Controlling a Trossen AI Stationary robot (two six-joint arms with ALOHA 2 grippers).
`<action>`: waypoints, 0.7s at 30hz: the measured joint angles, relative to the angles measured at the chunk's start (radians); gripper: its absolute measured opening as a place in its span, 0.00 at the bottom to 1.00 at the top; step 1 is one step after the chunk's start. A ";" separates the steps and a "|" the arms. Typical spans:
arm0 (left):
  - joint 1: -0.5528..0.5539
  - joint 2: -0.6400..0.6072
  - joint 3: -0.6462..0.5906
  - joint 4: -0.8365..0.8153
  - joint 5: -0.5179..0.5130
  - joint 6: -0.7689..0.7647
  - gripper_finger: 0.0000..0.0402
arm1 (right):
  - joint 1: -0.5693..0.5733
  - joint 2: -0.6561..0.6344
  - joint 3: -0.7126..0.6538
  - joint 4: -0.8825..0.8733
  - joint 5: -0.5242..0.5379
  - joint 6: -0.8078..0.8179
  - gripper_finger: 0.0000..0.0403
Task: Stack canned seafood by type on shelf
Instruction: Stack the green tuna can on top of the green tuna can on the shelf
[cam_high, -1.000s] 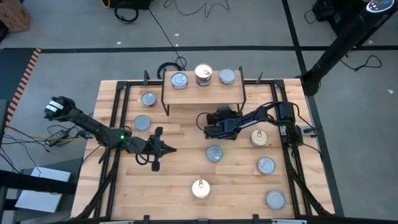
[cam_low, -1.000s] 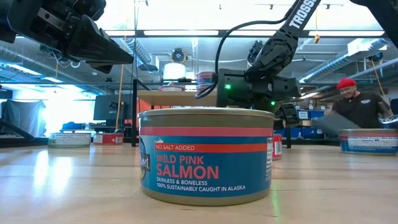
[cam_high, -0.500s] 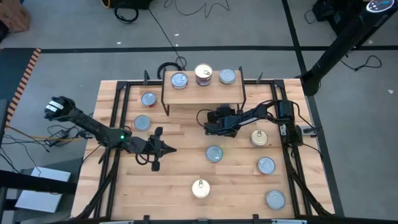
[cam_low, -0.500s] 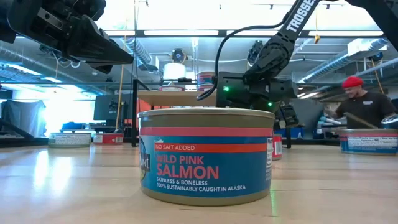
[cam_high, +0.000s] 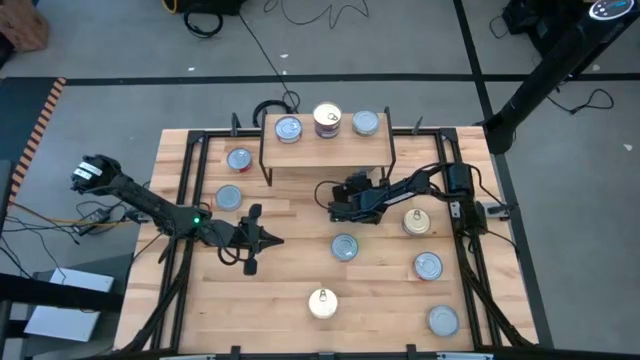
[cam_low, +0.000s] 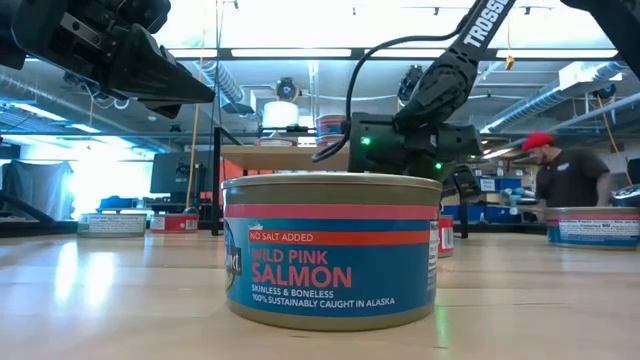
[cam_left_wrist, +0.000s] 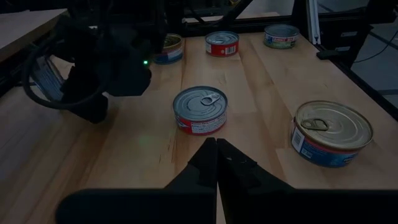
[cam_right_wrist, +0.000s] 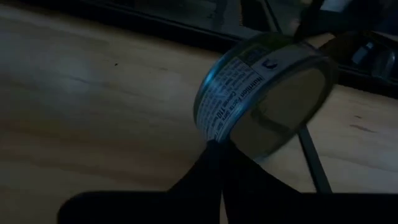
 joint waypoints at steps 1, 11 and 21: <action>0.000 0.000 0.000 0.000 0.000 0.000 0.01 | 0.005 0.000 0.000 0.000 0.000 -0.004 0.03; 0.000 0.000 0.000 0.000 0.000 0.000 0.01 | 0.098 0.000 0.000 -0.003 -0.078 -0.091 0.01; 0.000 0.000 0.000 0.000 0.000 -0.009 0.01 | 0.241 -0.033 0.000 0.003 -0.207 -0.263 0.00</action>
